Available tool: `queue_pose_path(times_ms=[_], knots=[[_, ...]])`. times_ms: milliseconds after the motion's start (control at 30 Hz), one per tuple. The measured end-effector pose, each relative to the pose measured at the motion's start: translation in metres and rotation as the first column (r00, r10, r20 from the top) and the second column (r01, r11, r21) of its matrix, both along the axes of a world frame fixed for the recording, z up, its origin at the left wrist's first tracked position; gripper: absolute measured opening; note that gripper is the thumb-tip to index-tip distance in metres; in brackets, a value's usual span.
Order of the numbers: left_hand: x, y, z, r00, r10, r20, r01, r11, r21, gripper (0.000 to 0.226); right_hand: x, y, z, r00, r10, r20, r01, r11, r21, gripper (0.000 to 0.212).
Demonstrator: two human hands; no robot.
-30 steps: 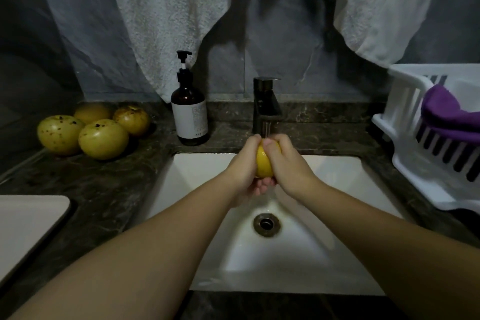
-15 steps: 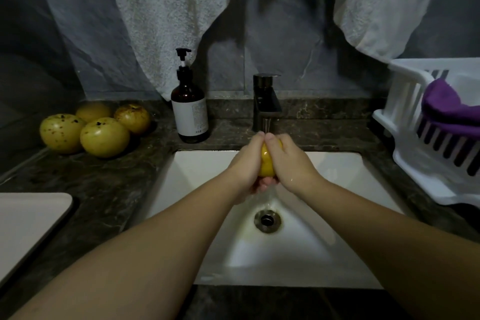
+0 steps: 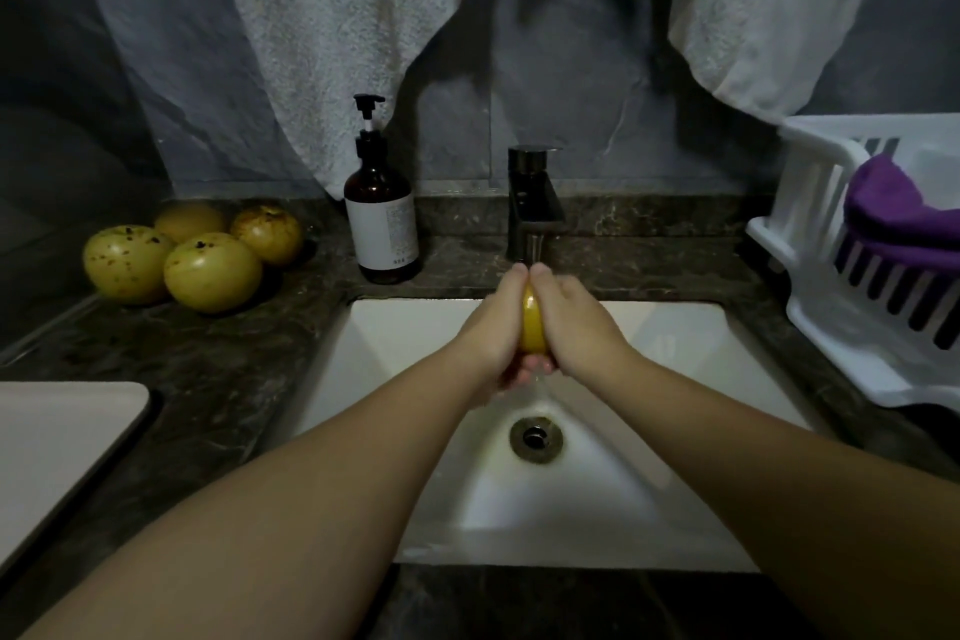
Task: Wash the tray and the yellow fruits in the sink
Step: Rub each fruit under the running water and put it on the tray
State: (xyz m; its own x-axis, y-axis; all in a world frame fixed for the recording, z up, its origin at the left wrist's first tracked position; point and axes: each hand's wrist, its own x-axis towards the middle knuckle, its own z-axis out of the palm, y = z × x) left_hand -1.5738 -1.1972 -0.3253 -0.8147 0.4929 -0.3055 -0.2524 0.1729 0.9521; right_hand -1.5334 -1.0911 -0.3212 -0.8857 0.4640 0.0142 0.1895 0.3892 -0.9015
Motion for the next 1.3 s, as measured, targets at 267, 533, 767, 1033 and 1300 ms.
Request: queue_pose_path(times_ms=[267, 533, 767, 1033, 1300], knots=[[-0.0028, -0.0015, -0.0014, 0.999, -0.027, 0.019, 0.028, 1.0, -0.015, 0.073, 0.0002, 0.0026, -0.0019, 1.0, 0.019, 0.003, -0.019, 0.999, 0.026, 0.052], [-0.0058, -0.002, -0.0027, 1.0, -0.016, 0.012, 0.017, 1.0, -0.016, 0.072, 0.0026, 0.0019, -0.0039, 0.997, 0.066, -0.038, -0.063, 0.995, 0.083, 0.049], [-0.0046, 0.0008, -0.0026, 0.998, 0.01, -0.055, -0.011, 1.0, -0.027, 0.076, 0.0019, 0.0007, -0.0032, 0.999, 0.019, -0.04, -0.018, 1.0, 0.018, 0.05], [-0.0045, -0.0023, -0.0024, 0.999, -0.003, -0.052, -0.001, 0.996, -0.086, 0.076, 0.0025, 0.0008, -0.0044, 0.999, 0.007, 0.035, -0.011, 0.994, 0.106, 0.065], [-0.0057, 0.0008, -0.0026, 0.983, 0.049, -0.178, -0.061, 0.996, -0.059, 0.073, 0.0008, 0.0012, -0.0007, 1.0, -0.003, 0.028, 0.004, 0.999, -0.05, 0.06]])
